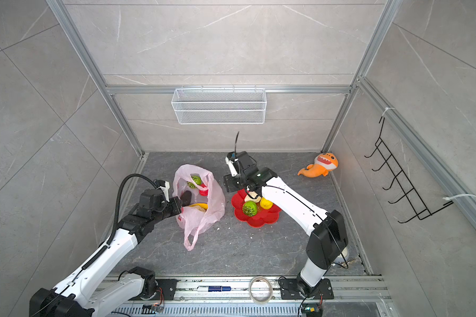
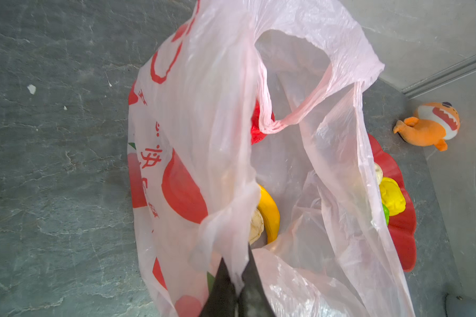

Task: Take fruits out of the plastic bag
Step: Pick up the fruit from the plastic bag.

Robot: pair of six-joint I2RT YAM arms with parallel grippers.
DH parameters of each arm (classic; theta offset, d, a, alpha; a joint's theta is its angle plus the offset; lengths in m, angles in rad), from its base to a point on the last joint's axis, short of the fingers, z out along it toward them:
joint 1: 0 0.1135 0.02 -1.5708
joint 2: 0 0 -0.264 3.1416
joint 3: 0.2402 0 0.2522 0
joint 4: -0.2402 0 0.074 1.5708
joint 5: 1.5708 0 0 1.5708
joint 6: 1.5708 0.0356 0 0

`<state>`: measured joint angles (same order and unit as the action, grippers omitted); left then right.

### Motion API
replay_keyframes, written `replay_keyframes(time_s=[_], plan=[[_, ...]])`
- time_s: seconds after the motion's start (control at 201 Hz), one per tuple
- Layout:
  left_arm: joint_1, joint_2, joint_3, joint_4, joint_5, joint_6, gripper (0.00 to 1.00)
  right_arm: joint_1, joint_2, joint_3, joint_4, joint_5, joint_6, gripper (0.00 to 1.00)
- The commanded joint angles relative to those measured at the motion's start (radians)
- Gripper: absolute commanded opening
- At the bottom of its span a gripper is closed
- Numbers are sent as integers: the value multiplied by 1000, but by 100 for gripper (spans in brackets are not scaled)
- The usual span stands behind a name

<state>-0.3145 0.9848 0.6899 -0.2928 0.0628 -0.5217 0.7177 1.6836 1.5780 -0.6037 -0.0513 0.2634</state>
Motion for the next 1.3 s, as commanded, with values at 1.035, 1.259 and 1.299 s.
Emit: replay_keyframes(time_s=[1.035, 1.259, 1.299], plan=[[-3, -45, -61, 43, 71, -12, 0, 191, 788, 755, -186, 201, 135, 51], [-3, -5, -41, 68, 66, -11, 0, 161, 841, 835, -201, 260, 93, 66], [-3, 0, -41, 73, 65, -11, 0, 153, 851, 850, -206, 258, 88, 70]])
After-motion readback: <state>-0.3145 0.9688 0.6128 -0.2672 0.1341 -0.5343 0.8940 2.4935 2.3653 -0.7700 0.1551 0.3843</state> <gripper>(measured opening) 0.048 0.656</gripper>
